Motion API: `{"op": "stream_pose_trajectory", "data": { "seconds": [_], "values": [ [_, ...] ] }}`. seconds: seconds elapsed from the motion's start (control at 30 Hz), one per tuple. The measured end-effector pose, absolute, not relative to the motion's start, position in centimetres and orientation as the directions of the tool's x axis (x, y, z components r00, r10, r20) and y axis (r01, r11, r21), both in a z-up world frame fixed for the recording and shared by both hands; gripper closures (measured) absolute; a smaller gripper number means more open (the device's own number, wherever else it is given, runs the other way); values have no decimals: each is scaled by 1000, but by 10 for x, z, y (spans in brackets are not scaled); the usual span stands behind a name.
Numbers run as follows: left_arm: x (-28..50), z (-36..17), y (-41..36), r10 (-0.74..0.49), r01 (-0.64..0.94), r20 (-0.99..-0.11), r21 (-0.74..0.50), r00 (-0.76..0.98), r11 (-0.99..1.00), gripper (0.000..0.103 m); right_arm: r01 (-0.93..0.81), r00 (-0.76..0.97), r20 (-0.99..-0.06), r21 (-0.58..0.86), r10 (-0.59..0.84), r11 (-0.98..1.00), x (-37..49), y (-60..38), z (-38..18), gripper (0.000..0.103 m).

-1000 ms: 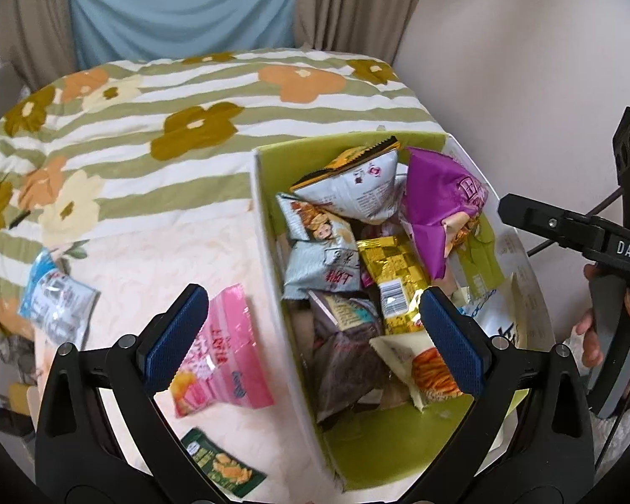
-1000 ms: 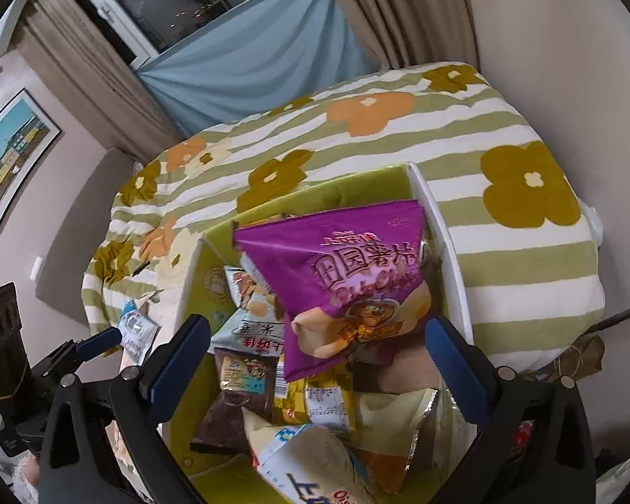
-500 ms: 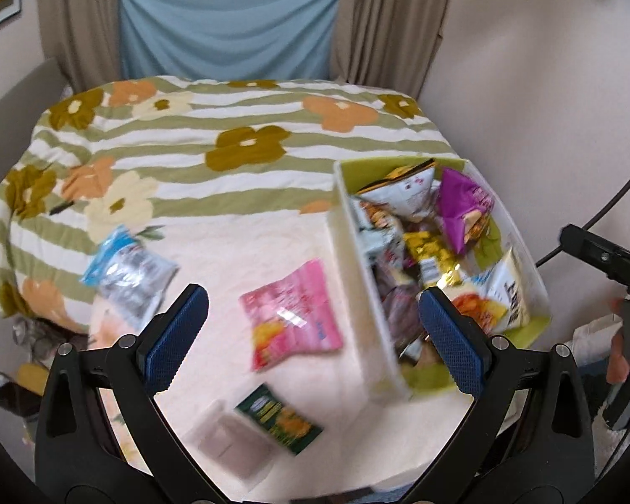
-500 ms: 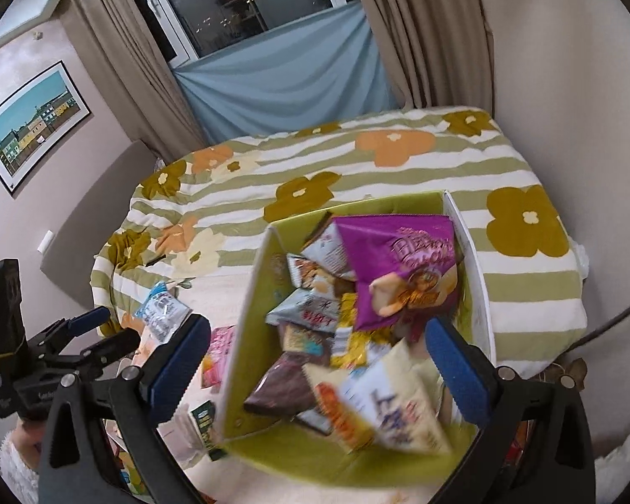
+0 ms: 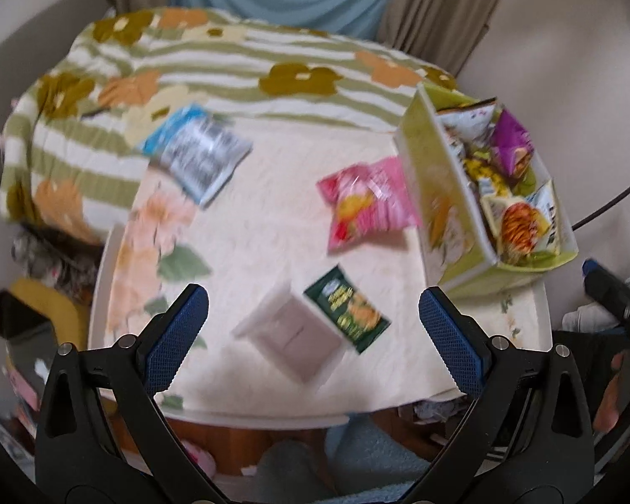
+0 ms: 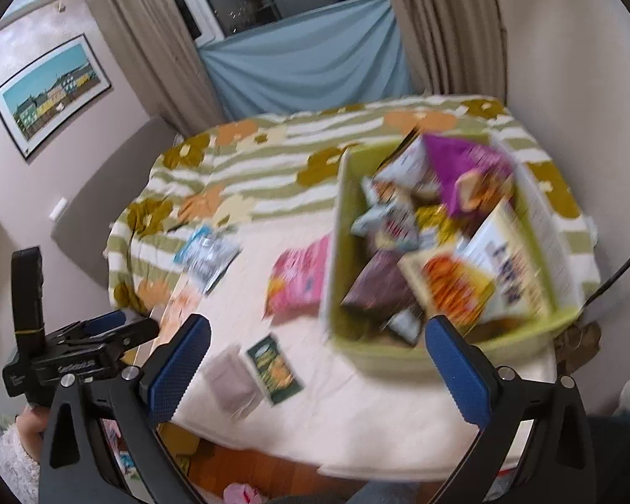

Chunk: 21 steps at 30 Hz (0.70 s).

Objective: Organize snacks
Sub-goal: 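Withdraw both tools from the box toward the white pouch and green packet, then grasp the white pouch with the left tool while the right tool grasps the green packet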

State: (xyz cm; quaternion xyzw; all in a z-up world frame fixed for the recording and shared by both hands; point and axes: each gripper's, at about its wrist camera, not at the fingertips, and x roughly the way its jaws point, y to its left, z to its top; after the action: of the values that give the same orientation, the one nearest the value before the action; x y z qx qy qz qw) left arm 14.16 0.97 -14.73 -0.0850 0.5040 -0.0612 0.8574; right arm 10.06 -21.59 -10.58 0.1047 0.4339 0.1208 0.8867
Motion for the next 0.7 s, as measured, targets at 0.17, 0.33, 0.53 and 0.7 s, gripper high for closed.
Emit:
{"op": "stream_pose_trajectory", "data": {
  "seconds": [0.17, 0.33, 0.53, 0.7],
  "values": [
    [131, -183, 15, -194, -56, -879, -241, 436, 969, 3, -171, 545, -771, 283, 330, 944, 90, -185, -141, 1],
    [134, -221, 13, -169, -141, -906, -239, 388, 961, 3, -252, 532, -782, 220, 325, 942, 88, -162, -176, 1],
    [148, -259, 3, -128, -225, -929, -215, 346, 950, 3, -356, 509, -809, 113, 294, 928, 99, -147, -221, 1],
    [152, -284, -1, -104, -282, -942, -199, 320, 939, 3, -399, 490, -822, 83, 290, 913, 103, -145, -247, 1]
  ]
}}
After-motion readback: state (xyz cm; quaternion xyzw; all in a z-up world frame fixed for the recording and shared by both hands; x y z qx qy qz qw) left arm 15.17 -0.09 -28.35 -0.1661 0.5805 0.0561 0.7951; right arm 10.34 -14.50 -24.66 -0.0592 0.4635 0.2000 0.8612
